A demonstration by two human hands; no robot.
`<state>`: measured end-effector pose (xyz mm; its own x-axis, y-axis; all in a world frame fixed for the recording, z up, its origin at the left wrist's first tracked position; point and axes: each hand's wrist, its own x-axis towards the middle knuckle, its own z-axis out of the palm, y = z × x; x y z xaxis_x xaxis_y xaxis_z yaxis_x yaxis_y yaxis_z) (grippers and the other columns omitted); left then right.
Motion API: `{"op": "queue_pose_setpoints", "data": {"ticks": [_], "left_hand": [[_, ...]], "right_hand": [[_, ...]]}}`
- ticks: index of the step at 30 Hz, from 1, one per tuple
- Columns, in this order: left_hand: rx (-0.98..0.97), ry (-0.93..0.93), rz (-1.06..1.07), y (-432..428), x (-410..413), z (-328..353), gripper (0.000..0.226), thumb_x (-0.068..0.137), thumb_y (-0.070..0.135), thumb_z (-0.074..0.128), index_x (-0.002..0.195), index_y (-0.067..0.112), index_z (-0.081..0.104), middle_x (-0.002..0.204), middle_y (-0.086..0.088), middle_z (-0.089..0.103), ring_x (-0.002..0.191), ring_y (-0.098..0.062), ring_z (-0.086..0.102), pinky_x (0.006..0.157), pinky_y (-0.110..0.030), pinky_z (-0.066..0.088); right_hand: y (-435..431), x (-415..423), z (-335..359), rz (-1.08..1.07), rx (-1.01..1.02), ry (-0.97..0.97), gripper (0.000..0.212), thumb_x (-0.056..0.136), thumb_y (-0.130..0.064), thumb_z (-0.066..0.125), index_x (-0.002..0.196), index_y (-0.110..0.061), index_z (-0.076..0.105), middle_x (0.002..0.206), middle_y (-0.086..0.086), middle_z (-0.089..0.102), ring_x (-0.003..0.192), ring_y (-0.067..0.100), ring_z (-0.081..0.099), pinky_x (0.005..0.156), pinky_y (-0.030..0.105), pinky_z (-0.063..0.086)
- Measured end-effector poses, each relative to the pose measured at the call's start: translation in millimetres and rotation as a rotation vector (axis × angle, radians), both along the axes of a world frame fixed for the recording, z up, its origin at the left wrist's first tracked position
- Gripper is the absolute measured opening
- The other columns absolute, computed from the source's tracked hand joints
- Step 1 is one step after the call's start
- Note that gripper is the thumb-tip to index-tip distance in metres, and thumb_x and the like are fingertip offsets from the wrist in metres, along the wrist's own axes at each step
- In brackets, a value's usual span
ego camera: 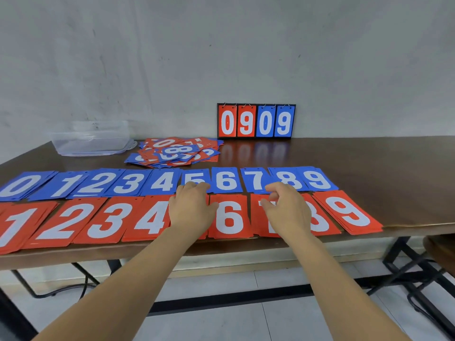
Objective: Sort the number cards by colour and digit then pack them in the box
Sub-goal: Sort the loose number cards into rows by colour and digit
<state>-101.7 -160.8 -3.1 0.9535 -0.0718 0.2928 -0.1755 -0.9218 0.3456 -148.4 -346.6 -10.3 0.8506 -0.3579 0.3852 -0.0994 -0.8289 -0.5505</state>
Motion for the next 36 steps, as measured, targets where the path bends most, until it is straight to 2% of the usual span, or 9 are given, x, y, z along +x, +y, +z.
{"op": "queue_pose_setpoints", "data": {"ticks": [8, 12, 16, 21, 25, 30, 33, 34, 36], "left_hand": [[0.003, -0.012, -0.008, 49.0, 48.3, 15.5, 0.050, 0.090, 0.039, 0.062, 0.137, 0.026, 0.049, 0.133, -0.001, 0.052, 0.125, -0.020, 0.046, 0.104, -0.041, 0.040], [-0.010, 0.014, 0.027, 90.9, 85.9, 23.8, 0.050, 0.089, 0.038, 0.063, 0.135, 0.023, 0.051, 0.131, 0.000, 0.055, 0.124, -0.021, 0.048, 0.103, -0.044, 0.040], [-0.020, 0.046, 0.083, 137.1, 131.5, 30.5, 0.042, 0.089, 0.036, 0.063, 0.129, 0.023, 0.056, 0.124, 0.000, 0.060, 0.115, -0.023, 0.054, 0.100, -0.042, 0.041], [-0.081, 0.096, 0.131, 177.0, 188.2, 37.2, 0.039, 0.088, 0.034, 0.063, 0.124, 0.022, 0.059, 0.119, 0.003, 0.064, 0.112, -0.022, 0.056, 0.100, -0.038, 0.040], [-0.131, 0.131, 0.103, 186.4, 231.5, 35.3, 0.037, 0.087, 0.039, 0.064, 0.120, 0.020, 0.062, 0.116, 0.001, 0.065, 0.108, -0.022, 0.058, 0.099, -0.039, 0.043], [-0.140, 0.172, 0.065, 177.1, 264.4, 22.8, 0.038, 0.089, 0.042, 0.061, 0.120, 0.020, 0.062, 0.116, 0.002, 0.065, 0.108, -0.020, 0.059, 0.099, -0.041, 0.045], [-0.104, 0.170, 0.084, 169.5, 274.1, 15.3, 0.024, 0.089, 0.044, 0.058, 0.102, 0.023, 0.059, 0.102, 0.002, 0.062, 0.099, -0.018, 0.059, 0.090, -0.032, 0.044], [-0.084, 0.165, 0.102, 166.4, 277.3, 13.7, 0.027, 0.089, 0.047, 0.057, 0.100, 0.023, 0.057, 0.100, 0.002, 0.061, 0.098, -0.018, 0.057, 0.087, -0.031, 0.041], [-0.012, 0.145, 0.144, 158.5, 285.5, 9.7, 0.045, 0.086, 0.060, 0.054, 0.109, 0.021, 0.058, 0.110, 0.000, 0.062, 0.105, -0.021, 0.054, 0.089, -0.033, 0.039]], "right_hand": [[42.6, 64.4, 30.3, 0.109, -0.043, 0.005, 0.026, 0.092, -0.030, 0.061, 0.117, -0.024, 0.059, 0.107, -0.006, 0.062, 0.089, 0.011, 0.054, 0.069, 0.027, 0.039], [63.3, 106.7, 43.1, 0.121, -0.054, 0.055, 0.027, 0.092, -0.031, 0.061, 0.118, -0.023, 0.059, 0.109, -0.005, 0.064, 0.097, 0.015, 0.059, 0.075, 0.028, 0.045], [82.0, 155.4, 50.8, 0.122, -0.062, 0.123, 0.026, 0.092, -0.034, 0.061, 0.115, -0.023, 0.059, 0.108, -0.005, 0.064, 0.094, 0.015, 0.062, 0.073, 0.029, 0.049], [102.4, 222.3, 51.9, 0.105, -0.052, 0.190, 0.031, 0.091, -0.037, 0.062, 0.119, -0.024, 0.059, 0.117, -0.003, 0.063, 0.103, 0.016, 0.059, 0.079, 0.033, 0.052], [112.9, 265.0, 47.9, 0.062, -0.051, 0.234, 0.034, 0.092, -0.041, 0.060, 0.121, -0.023, 0.058, 0.119, -0.001, 0.061, 0.101, 0.016, 0.058, 0.074, 0.030, 0.047], [124.4, 303.4, 36.9, 0.032, -0.117, 0.294, 0.030, 0.093, -0.040, 0.057, 0.117, -0.021, 0.059, 0.113, 0.000, 0.063, 0.098, 0.017, 0.059, 0.080, 0.035, 0.053], [133.8, 320.7, 30.9, 0.069, -0.224, 0.306, 0.026, 0.095, -0.037, 0.054, 0.115, -0.021, 0.059, 0.112, 0.000, 0.063, 0.095, 0.016, 0.056, 0.074, 0.031, 0.048], [136.4, 326.3, 28.6, 0.092, -0.259, 0.306, 0.027, 0.096, -0.036, 0.052, 0.117, -0.020, 0.058, 0.115, 0.001, 0.062, 0.097, 0.018, 0.055, 0.074, 0.031, 0.046], [140.2, 337.2, 23.2, 0.153, -0.301, 0.307, 0.032, 0.098, -0.033, 0.048, 0.125, -0.017, 0.054, 0.126, 0.004, 0.059, 0.112, 0.023, 0.052, 0.084, 0.035, 0.043]]}}
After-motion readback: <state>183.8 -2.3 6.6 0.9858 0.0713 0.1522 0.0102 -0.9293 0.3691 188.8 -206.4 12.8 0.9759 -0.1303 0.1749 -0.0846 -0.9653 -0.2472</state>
